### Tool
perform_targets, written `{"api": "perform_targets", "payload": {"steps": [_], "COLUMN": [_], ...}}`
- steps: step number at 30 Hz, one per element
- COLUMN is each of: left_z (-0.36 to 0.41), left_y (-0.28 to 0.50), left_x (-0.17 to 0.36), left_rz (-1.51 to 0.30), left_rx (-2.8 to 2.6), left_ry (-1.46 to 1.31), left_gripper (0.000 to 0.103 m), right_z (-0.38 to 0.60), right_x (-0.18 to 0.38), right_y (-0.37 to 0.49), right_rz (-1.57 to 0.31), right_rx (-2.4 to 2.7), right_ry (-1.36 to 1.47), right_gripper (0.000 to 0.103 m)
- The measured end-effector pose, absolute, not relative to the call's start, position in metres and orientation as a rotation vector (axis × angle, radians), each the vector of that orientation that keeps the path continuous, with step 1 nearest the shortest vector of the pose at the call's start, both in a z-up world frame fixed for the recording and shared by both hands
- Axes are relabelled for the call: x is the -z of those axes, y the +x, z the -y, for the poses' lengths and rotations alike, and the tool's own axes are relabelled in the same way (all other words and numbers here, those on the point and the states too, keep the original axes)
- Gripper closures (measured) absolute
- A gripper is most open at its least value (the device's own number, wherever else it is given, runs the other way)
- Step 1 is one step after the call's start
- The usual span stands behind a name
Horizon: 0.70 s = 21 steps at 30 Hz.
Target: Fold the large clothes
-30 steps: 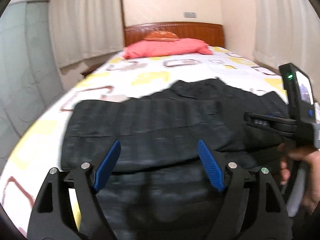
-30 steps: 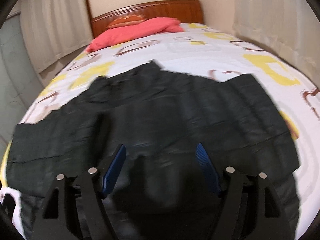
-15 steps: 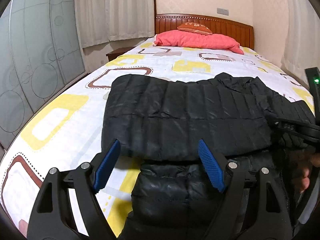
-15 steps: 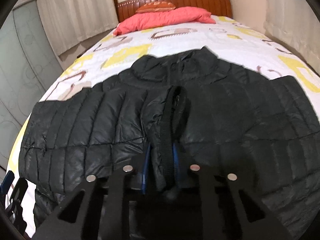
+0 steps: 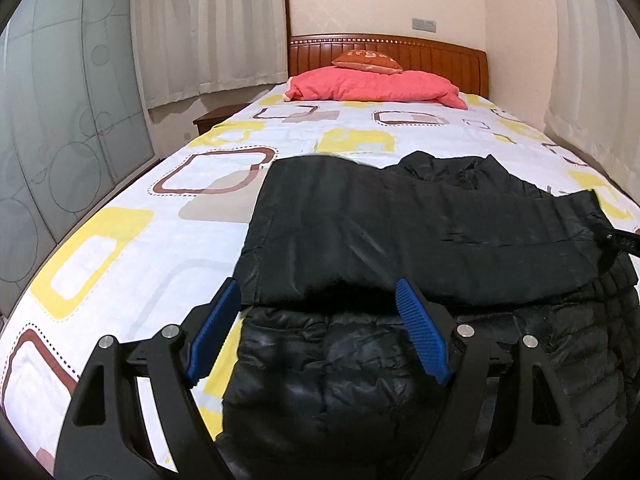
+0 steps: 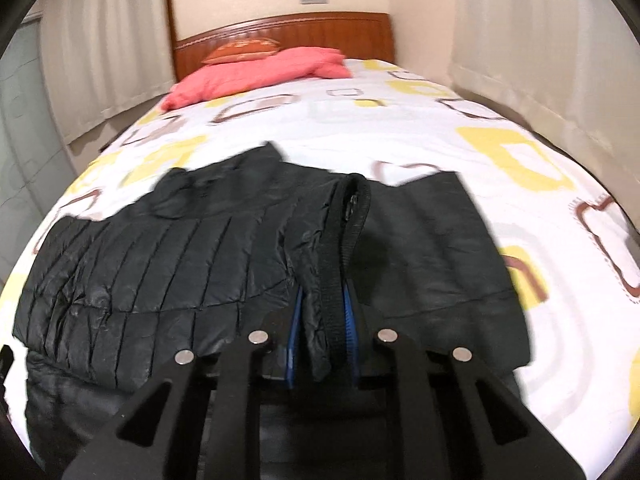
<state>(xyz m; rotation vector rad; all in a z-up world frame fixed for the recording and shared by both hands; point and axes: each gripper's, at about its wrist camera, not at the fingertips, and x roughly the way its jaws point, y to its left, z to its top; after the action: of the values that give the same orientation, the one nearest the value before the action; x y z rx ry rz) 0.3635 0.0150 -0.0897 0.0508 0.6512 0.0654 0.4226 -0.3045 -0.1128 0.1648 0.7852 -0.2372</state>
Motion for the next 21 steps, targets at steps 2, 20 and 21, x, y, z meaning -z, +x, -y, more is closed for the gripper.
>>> {"api": "perform_targets", "payload": {"steps": [2,20,21], "left_z": [-0.012,-0.027,-0.027], "left_y": [0.370,0.445,0.451], "left_x": [0.092,0.109,0.114], "left_rz": [-0.659,-0.734,-0.751], "left_rx": [-0.068,-0.147,-0.161], "left_ry": [0.058,-0.030,-0.032], "left_gripper": [0.023,0.023,0.023], "right_z": [0.319,0.290,0.284], "right_x": [0.120,0.120,0.126], "right_y": [0.423,0.423,0.429], "right_rz": [-0.804,-0.756,-0.773], "right_rx": [0.254,0.181,0.160], "right_ry": [0.176,0.183,0.178], "right_gripper": [0.084,0.047,0.047]}}
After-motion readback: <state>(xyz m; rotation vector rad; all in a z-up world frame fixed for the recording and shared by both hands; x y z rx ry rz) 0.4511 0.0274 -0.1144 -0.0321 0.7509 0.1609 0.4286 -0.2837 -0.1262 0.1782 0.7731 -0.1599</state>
